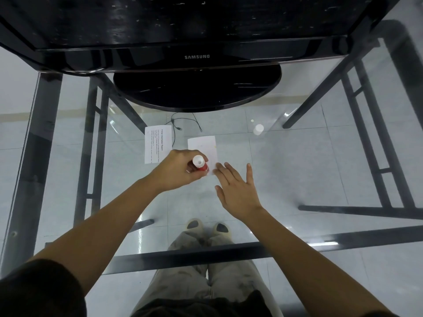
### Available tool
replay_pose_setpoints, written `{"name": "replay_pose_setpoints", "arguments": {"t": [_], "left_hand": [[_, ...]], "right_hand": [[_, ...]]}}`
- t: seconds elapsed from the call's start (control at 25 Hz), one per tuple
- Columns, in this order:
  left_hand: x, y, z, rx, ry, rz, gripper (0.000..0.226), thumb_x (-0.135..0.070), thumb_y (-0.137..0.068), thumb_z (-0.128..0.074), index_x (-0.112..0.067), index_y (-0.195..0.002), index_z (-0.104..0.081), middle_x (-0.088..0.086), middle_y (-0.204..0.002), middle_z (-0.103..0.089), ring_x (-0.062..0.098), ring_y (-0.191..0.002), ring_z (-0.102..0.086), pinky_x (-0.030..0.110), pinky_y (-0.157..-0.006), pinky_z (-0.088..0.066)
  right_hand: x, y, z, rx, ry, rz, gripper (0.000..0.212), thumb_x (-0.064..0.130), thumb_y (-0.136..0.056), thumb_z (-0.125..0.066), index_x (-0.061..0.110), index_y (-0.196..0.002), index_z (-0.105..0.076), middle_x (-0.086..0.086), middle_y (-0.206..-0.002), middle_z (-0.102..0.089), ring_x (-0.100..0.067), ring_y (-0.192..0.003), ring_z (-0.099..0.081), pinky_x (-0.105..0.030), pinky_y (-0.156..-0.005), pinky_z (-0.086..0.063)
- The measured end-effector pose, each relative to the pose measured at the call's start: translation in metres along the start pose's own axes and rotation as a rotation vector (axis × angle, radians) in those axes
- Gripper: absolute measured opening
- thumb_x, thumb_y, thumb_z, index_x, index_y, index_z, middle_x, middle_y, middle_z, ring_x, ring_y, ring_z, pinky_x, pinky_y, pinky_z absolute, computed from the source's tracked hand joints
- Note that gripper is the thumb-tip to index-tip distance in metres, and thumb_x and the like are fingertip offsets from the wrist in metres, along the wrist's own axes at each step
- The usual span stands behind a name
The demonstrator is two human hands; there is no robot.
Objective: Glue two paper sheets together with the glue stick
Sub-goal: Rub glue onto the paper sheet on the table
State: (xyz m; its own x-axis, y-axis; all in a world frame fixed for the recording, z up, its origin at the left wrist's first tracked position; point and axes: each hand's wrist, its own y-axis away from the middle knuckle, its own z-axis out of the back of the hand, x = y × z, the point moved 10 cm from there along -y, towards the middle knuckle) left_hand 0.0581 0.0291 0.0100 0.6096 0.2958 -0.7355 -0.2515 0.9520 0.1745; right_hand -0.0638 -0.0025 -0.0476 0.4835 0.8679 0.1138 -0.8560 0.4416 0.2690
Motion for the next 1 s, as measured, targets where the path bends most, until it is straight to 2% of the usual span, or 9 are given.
{"name": "replay_pose_setpoints", "arguments": {"t": [0.16, 0.36, 0.48, 0.6, 0.68, 0.8, 1.0], "left_hand": [[0.010, -0.007, 0.011, -0.030, -0.034, 0.045, 0.016, -0.032, -0.078, -0.072, -0.027, -0.089, -0.061, -0.009, -0.083, -0.067, 0.001, -0.072, -0.061, 0.013, -0.067, -0.045], [0.019, -0.013, 0.035, -0.171, -0.029, 0.117, 0.015, -0.028, -0.079, -0.070, -0.021, -0.091, -0.063, -0.007, -0.083, -0.067, 0.005, -0.073, -0.061, 0.009, -0.066, -0.043], [0.001, -0.012, 0.012, -0.050, -0.021, 0.040, 0.018, -0.032, -0.078, -0.072, -0.025, -0.092, -0.064, -0.008, -0.085, -0.068, -0.001, -0.073, -0.061, 0.005, -0.066, -0.043], [-0.003, -0.014, 0.002, 0.001, -0.013, 0.036, 0.019, -0.031, -0.078, -0.071, -0.023, -0.094, -0.064, -0.005, -0.088, -0.070, 0.004, -0.075, -0.063, 0.013, -0.070, -0.047], [0.001, -0.018, 0.002, 0.002, -0.032, 0.052, 0.020, -0.031, -0.078, -0.071, -0.022, -0.095, -0.065, -0.003, -0.088, -0.070, 0.006, -0.075, -0.063, 0.015, -0.070, -0.048], [0.006, -0.023, 0.008, -0.023, -0.048, 0.066, 0.019, -0.033, -0.078, -0.071, -0.024, -0.093, -0.064, -0.005, -0.086, -0.069, 0.000, -0.072, -0.060, 0.006, -0.065, -0.041], [0.020, -0.035, 0.031, -0.132, -0.045, 0.144, 0.017, -0.031, -0.079, -0.071, -0.025, -0.092, -0.062, -0.006, -0.084, -0.068, 0.005, -0.075, -0.060, 0.010, -0.062, -0.039]], "right_hand": [[0.000, 0.000, -0.001, 0.002, 0.029, 0.015, 0.051, 0.043, -0.097, -0.023, 0.023, -0.144, -0.022, 0.000, -0.156, -0.019, -0.020, -0.144, -0.013, -0.054, -0.103, 0.018], [-0.001, 0.000, -0.002, -0.014, 0.005, 0.011, 0.050, 0.043, -0.098, -0.026, 0.023, -0.144, -0.024, -0.001, -0.156, -0.019, -0.020, -0.143, -0.013, -0.055, -0.105, 0.014], [0.001, 0.002, -0.001, -0.040, -0.007, 0.001, 0.049, 0.040, -0.096, -0.035, 0.020, -0.141, -0.033, -0.004, -0.152, -0.030, -0.023, -0.141, -0.023, -0.057, -0.106, 0.004], [0.002, 0.003, 0.001, -0.044, 0.025, 0.003, 0.048, 0.039, -0.094, -0.042, 0.019, -0.138, -0.038, -0.004, -0.145, -0.042, -0.022, -0.138, -0.031, -0.060, -0.106, -0.003], [0.001, 0.003, 0.001, -0.039, 0.050, 0.012, 0.048, 0.039, -0.095, -0.041, 0.019, -0.138, -0.037, -0.003, -0.145, -0.042, -0.021, -0.138, -0.031, -0.060, -0.106, -0.001], [-0.001, 0.006, 0.000, -0.014, 0.050, 0.011, 0.049, 0.040, -0.096, -0.035, 0.020, -0.140, -0.033, -0.002, -0.148, -0.037, -0.020, -0.140, -0.026, -0.058, -0.105, 0.006], [0.000, 0.008, -0.007, 0.040, 0.041, 0.003, 0.053, 0.043, -0.098, -0.021, 0.021, -0.145, -0.019, -0.001, -0.156, -0.018, -0.020, -0.144, -0.010, -0.056, -0.102, 0.019]]}}
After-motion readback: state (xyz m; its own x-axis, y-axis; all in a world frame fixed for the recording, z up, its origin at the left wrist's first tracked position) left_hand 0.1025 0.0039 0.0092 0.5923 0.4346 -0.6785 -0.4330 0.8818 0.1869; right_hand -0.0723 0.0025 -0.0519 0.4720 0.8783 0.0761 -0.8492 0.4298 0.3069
